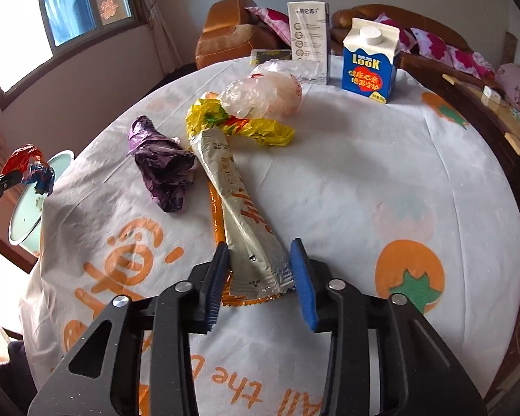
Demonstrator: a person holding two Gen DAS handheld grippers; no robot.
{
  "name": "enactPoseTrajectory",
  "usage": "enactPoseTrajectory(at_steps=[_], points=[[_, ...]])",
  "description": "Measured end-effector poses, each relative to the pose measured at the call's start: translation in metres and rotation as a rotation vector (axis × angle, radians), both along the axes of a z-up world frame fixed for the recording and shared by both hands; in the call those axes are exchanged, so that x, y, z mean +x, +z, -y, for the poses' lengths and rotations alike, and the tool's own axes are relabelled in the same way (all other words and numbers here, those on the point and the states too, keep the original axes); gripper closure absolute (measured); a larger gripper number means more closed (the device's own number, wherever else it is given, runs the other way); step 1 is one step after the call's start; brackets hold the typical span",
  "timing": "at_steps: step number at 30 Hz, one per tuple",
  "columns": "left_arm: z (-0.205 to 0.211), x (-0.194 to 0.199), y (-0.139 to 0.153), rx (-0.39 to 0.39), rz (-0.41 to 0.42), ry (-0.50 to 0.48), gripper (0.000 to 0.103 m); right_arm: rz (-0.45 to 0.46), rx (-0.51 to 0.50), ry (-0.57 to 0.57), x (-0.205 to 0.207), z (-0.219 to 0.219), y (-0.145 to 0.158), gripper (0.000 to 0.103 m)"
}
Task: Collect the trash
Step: 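Carry the red foil wrapper toward the bin with the left gripper while the right grasps the tan snack wrapper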
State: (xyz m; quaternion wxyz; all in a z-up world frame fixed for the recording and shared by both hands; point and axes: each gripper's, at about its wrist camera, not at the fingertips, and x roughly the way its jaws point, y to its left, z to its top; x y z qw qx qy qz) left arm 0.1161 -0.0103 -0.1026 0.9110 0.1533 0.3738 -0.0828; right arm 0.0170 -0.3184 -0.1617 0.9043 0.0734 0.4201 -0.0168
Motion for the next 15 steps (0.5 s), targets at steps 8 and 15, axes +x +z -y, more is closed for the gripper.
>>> enactPoseTrajectory(at_steps=[8, 15], points=[[-0.013, 0.0, 0.007, -0.018, 0.009, 0.019, 0.096, 0.053, -0.054, 0.04, -0.014, -0.01, 0.009, 0.101], [-0.017, 0.002, 0.005, -0.013, 0.009, 0.031, 0.096, 0.079, -0.024, 0.007, -0.015, -0.001, 0.009, 0.059]])
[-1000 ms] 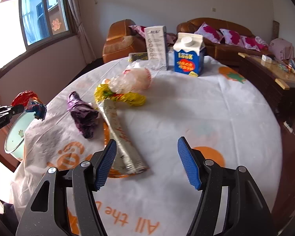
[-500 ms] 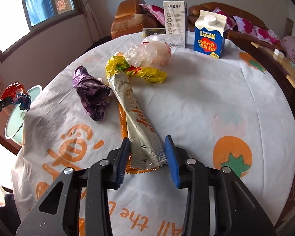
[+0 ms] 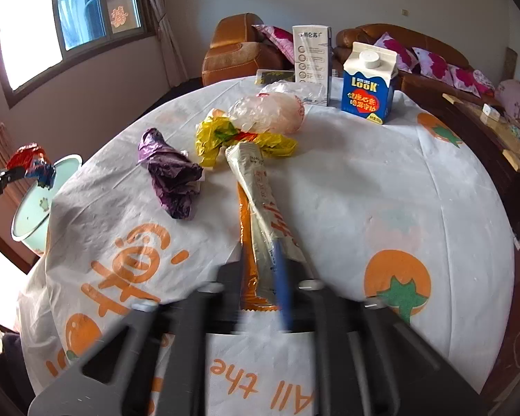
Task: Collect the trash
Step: 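Carry the red foil wrapper toward the bin with the left gripper while the right grasps the tan snack wrapper, then hold the red wrapper and tan wrapper over the bin with both grippers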
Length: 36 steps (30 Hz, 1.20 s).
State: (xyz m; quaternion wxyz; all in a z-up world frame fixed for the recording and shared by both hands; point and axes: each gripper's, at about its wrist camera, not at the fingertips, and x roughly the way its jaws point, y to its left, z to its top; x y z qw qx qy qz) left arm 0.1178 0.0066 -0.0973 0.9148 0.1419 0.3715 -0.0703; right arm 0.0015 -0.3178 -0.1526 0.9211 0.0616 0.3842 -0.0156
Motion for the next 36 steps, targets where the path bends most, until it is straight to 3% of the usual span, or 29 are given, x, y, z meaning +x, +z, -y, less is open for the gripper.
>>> enactPoseTrajectory(at_steps=[3, 5, 7, 13, 21, 27, 36], points=[[-0.001, 0.0, -0.003, 0.002, -0.005, 0.0, 0.096, -0.031, -0.015, -0.003, 0.003, 0.001, -0.003, 0.057], [0.0, 0.0, -0.004, 0.003, -0.008, -0.002, 0.096, -0.079, -0.01, -0.01, 0.007, 0.003, -0.012, 0.063], [0.001, 0.0, -0.004, 0.004, -0.006, -0.004, 0.096, -0.081, -0.013, 0.005, 0.007, 0.003, -0.012, 0.082], [-0.003, -0.001, 0.001, 0.0, 0.006, 0.005, 0.096, -0.058, -0.024, 0.024, 0.002, -0.001, -0.011, 0.09], [-0.01, -0.001, 0.003, 0.001, 0.016, 0.021, 0.096, 0.003, -0.053, 0.011, -0.007, -0.004, 0.003, 0.091], [-0.022, -0.001, 0.009, 0.008, 0.034, 0.052, 0.096, 0.095, -0.06, 0.035, -0.014, -0.014, 0.035, 0.092], [-0.047, 0.0, 0.014, 0.035, 0.061, 0.121, 0.096, 0.159, -0.042, 0.157, 0.025, -0.059, 0.063, 0.092]])
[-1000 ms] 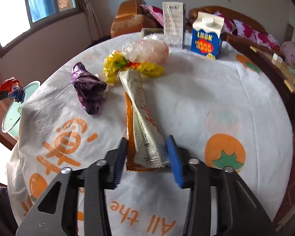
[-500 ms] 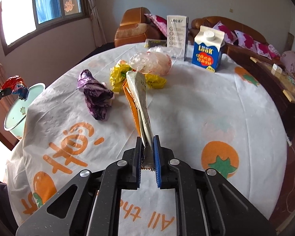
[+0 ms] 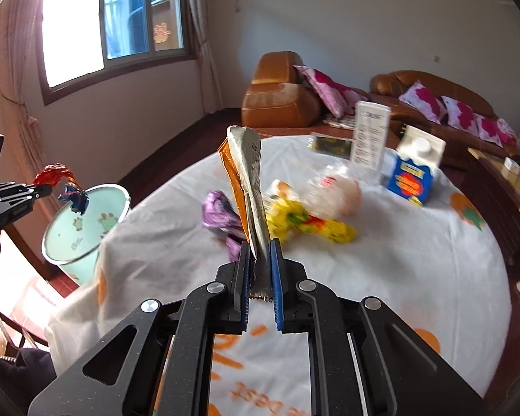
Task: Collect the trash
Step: 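Hold the red wrapper and tan wrapper over the bin with both grippers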
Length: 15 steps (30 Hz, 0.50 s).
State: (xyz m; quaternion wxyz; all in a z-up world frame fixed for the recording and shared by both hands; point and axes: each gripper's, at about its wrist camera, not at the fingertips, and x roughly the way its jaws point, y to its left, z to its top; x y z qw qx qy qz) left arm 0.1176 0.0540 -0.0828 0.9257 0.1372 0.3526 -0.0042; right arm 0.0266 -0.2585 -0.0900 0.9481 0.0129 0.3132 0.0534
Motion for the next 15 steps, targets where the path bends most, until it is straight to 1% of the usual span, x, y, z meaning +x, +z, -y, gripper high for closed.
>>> enactPoseTrajectory(at_steps=[8, 15], points=[[-0.036, 0.004, -0.009, 0.03, -0.008, 0.095, 0.096, 0.021, -0.013, 0.108, 0.038, -0.047, 0.005, 0.092], [-0.055, 0.007, -0.018, 0.054, -0.025, 0.148, 0.096, 0.021, -0.028, 0.19, 0.063, -0.084, -0.001, 0.092]])
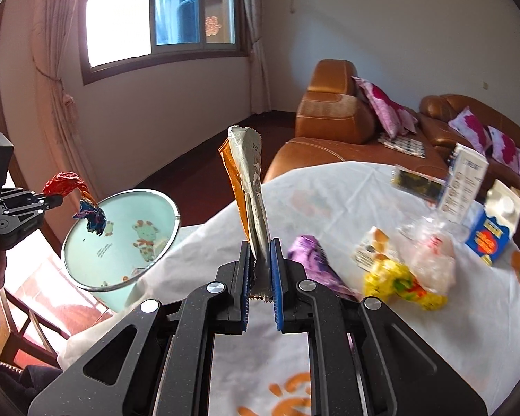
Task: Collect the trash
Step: 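Hold the red wrapper and tan wrapper over the bin with both grippers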
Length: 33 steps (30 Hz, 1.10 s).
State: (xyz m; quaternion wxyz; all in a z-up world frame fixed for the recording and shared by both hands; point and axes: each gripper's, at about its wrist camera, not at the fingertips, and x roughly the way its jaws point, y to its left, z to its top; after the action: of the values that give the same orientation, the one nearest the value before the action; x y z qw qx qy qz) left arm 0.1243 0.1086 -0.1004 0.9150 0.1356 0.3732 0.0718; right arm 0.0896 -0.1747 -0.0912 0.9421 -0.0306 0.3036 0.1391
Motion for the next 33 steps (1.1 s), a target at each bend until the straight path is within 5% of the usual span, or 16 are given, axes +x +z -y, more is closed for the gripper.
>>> enactPoseTrajectory(at_steps=[33], points=[[-0.025, -0.004, -0.013, 0.112, -0.005, 0.063, 0.096, 0.006, -0.13, 0.251, 0.064, -0.115, -0.026, 0.091]])
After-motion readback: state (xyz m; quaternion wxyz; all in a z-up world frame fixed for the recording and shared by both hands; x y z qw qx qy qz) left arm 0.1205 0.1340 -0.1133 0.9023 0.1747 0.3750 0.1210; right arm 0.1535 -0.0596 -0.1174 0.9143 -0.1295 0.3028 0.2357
